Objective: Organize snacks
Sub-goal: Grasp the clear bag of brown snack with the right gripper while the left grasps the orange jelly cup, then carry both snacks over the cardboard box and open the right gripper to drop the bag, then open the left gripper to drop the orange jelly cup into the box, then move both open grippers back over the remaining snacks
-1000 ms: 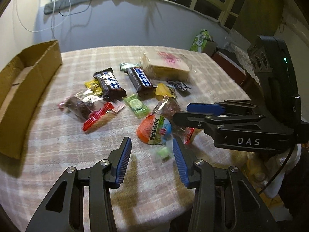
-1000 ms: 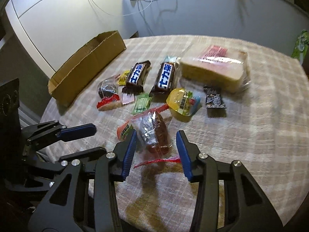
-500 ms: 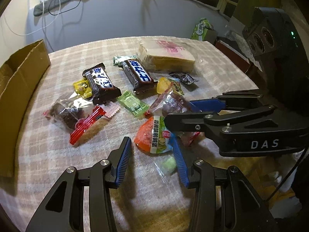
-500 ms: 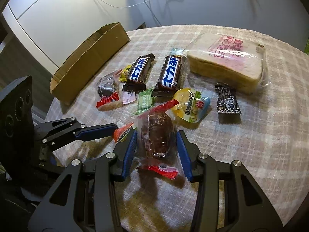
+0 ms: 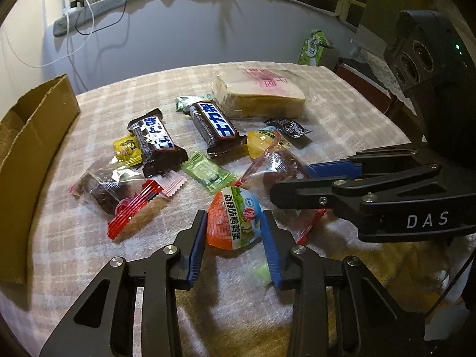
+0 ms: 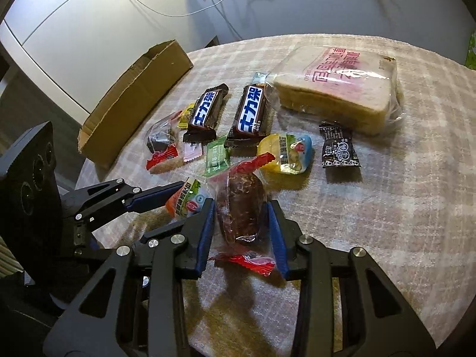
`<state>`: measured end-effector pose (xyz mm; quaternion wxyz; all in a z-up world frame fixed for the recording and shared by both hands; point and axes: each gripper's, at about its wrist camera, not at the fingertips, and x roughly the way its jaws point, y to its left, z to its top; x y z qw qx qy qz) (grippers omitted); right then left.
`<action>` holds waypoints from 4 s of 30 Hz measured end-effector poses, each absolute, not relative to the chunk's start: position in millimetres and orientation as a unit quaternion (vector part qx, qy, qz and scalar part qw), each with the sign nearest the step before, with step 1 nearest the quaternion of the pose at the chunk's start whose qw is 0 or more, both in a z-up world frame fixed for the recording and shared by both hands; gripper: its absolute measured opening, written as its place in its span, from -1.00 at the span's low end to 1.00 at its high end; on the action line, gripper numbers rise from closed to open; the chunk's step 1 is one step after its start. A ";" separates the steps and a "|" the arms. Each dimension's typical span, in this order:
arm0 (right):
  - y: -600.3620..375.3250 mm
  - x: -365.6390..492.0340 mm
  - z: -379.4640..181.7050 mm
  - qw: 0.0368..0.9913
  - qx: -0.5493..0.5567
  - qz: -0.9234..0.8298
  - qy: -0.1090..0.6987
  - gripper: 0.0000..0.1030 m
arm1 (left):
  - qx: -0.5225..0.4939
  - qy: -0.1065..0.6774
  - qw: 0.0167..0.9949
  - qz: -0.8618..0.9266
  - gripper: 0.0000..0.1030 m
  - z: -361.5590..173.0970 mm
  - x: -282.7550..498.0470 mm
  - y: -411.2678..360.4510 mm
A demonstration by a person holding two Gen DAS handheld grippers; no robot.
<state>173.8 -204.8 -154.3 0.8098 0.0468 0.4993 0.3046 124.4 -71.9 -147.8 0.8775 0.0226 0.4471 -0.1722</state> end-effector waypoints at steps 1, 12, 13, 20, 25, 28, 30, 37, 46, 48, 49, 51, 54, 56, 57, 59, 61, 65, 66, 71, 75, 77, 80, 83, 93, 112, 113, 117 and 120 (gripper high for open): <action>-204.7 173.6 -153.7 0.810 0.047 0.304 0.499 -0.28 | 0.021 0.446 0.878 -0.171 -0.34 -147.2 123.7 -70.2; -199.5 163.4 -133.3 0.830 0.039 0.289 0.475 -0.29 | -0.011 0.419 0.895 -0.150 -0.34 -122.4 109.0 -35.6; -197.3 162.4 -130.1 0.832 0.038 0.290 0.472 -0.29 | -0.012 0.416 0.897 -0.148 -0.34 -120.3 108.0 -33.2; -168.1 162.0 -105.4 0.841 0.017 0.304 0.447 -0.29 | -0.024 0.387 0.914 -0.115 -0.34 -97.3 104.5 2.3; -140.5 167.2 -90.6 0.843 0.011 0.320 0.432 -0.29 | -0.034 0.373 0.924 -0.082 -0.34 -86.4 104.2 34.9; -123.0 170.0 -82.5 0.844 0.005 0.329 0.424 -0.29 | -0.040 0.367 0.927 -0.065 -0.34 -82.7 105.0 53.2; -108.5 173.7 -76.8 0.843 0.000 0.338 0.419 -0.29 | -0.044 0.363 0.929 -0.053 -0.34 -80.1 104.2 66.6; -61.3 186.1 -67.5 0.838 -0.021 0.360 0.411 -0.29 | -0.056 0.351 0.934 -0.015 -0.34 -73.9 99.2 105.9; -6.2 201.2 -64.6 0.832 -0.048 0.376 0.406 -0.29 | -0.066 0.346 0.936 0.022 -0.34 -73.9 99.1 144.8; 3.7 203.9 -64.6 0.830 -0.053 0.378 0.406 -0.29 | -0.070 0.347 0.935 0.027 -0.34 -75.1 100.8 151.5; 9.8 205.9 -64.4 0.829 -0.056 0.379 0.406 -0.29 | -0.072 0.348 0.934 0.030 -0.34 -75.8 101.5 154.8; 19.0 209.2 -64.7 0.829 -0.063 0.381 0.405 -0.29 | -0.076 0.349 0.934 0.035 -0.34 -77.2 102.8 161.3; 31.0 215.7 -64.4 0.827 -0.068 0.384 0.405 -0.29 | -0.080 0.350 0.932 0.039 -0.34 -79.6 104.7 167.5; 38.6 220.5 -66.8 0.826 -0.072 0.384 0.407 -0.29 | -0.082 0.352 0.931 0.041 -0.34 -81.3 105.7 170.8; 43.4 223.4 -68.5 0.825 -0.074 0.383 0.409 -0.29 | -0.083 0.353 0.931 0.041 -0.34 -81.5 106.8 172.0; 50.7 227.6 -72.0 0.823 -0.079 0.382 0.412 -0.29 | -0.084 0.354 0.931 0.042 -0.34 -82.5 108.5 173.1; 56.6 231.6 -75.7 0.821 -0.083 0.382 0.416 -0.29 | -0.085 0.354 0.930 0.043 -0.34 -82.9 110.2 174.3; 61.8 234.6 -81.3 0.819 -0.087 0.379 0.421 -0.29 | -0.088 0.355 0.930 0.043 -0.34 -83.8 112.6 177.1; 63.0 235.8 -82.0 0.819 -0.088 0.378 0.422 -0.29 | -0.088 0.355 0.930 0.043 -0.34 -83.7 113.1 177.2; 65.0 239.6 -83.5 0.821 -0.091 0.374 0.421 -0.29 | -0.088 0.357 0.929 0.042 -0.31 -84.1 114.7 176.3; 65.5 240.6 -82.8 0.823 -0.092 0.373 0.419 -0.12 | -0.089 0.358 0.929 0.044 -0.26 -84.5 116.1 177.0; 64.2 241.1 -81.0 0.827 -0.092 0.370 0.414 0.09 | -0.089 0.358 0.928 0.045 -0.25 -84.8 116.5 176.7; 63.0 241.9 -78.9 0.829 -0.092 0.369 0.411 0.12 | -0.090 0.358 0.928 0.048 -0.23 -84.5 117.3 176.5; 61.4 240.9 -76.7 0.832 -0.092 0.366 0.407 0.30 | -0.089 0.357 0.929 0.048 -0.23 -82.9 116.6 175.8; 42.1 229.3 -61.3 0.845 -0.083 0.357 0.389 0.50 | -0.080 0.341 0.935 0.052 -0.04 -68.9 104.5 166.1; -65.9 191.6 -33.5 0.873 -0.066 0.319 0.362 0.54 | -0.063 0.337 0.939 -0.011 -0.04 -56.9 82.9 99.5; -72.6 191.0 -33.8 0.875 -0.066 0.315 0.362 0.54 | -0.062 0.339 0.938 -0.019 -0.04 -57.8 83.1 93.5; -105.5 188.6 -37.6 0.880 -0.061 0.296 0.368 0.54 | -0.056 0.349 0.934 -0.046 -0.04 -61.7 82.9 70.4; -131.1 188.0 -44.2 0.881 -0.059 0.280 0.376 0.54 | -0.050 0.358 0.930 -0.066 -0.04 -66.7 82.7 52.6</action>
